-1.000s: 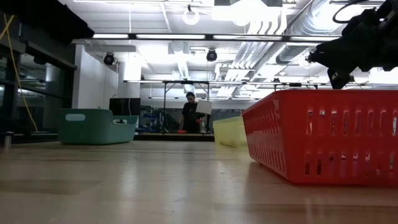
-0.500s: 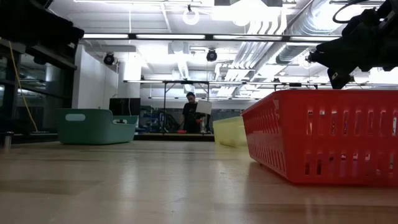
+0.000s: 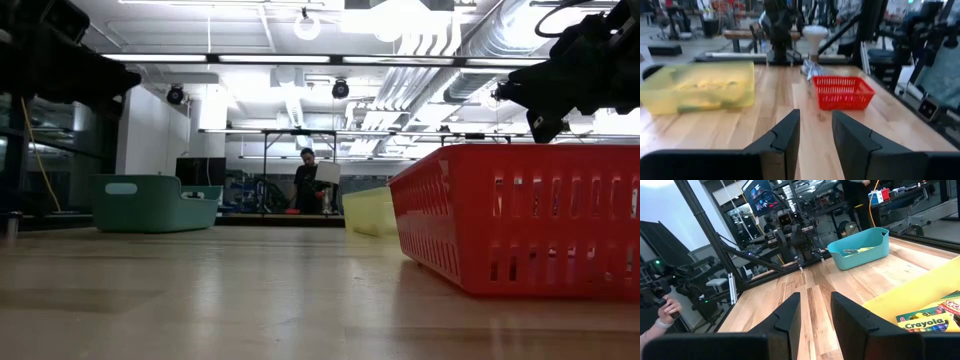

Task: Pick & Place School Supplies
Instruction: Return to Home Position

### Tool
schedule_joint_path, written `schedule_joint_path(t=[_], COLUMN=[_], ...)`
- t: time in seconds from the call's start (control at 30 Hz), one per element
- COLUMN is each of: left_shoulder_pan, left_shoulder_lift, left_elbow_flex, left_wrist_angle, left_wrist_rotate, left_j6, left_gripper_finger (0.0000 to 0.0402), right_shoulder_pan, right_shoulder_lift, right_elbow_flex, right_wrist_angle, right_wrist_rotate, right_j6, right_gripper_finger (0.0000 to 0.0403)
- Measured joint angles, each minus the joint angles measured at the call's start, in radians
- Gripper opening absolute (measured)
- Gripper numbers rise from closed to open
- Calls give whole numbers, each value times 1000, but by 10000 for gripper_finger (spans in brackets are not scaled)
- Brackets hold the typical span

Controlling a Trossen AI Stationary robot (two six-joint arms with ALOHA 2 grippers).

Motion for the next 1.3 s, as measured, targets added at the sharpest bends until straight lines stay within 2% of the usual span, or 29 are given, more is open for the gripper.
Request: schedule_joint_path(t=[0.2,0.5,1.03,1.3], left_shoulder_pan=[1,1,1,1], left_shoulder_lift=[-18,-16,48,49], left_elbow_flex=[-16,-54,-57,-57], left_wrist_angle=[15,72,76,78], left_wrist_rotate=[7,103,109,123], left_j6=[28,96,99,168], left_gripper_finger=[108,108,108,108], right_shoulder_pan=[0,0,0,0], right_shoulder_lift=[0,0,0,0], right_elbow_flex=[0,0,0,0], right_wrist_angle=[0,0,0,0], right_wrist_rotate=[0,0,0,0], right_j6=[0,0,0,0], right_gripper_finger=[95,95,95,95])
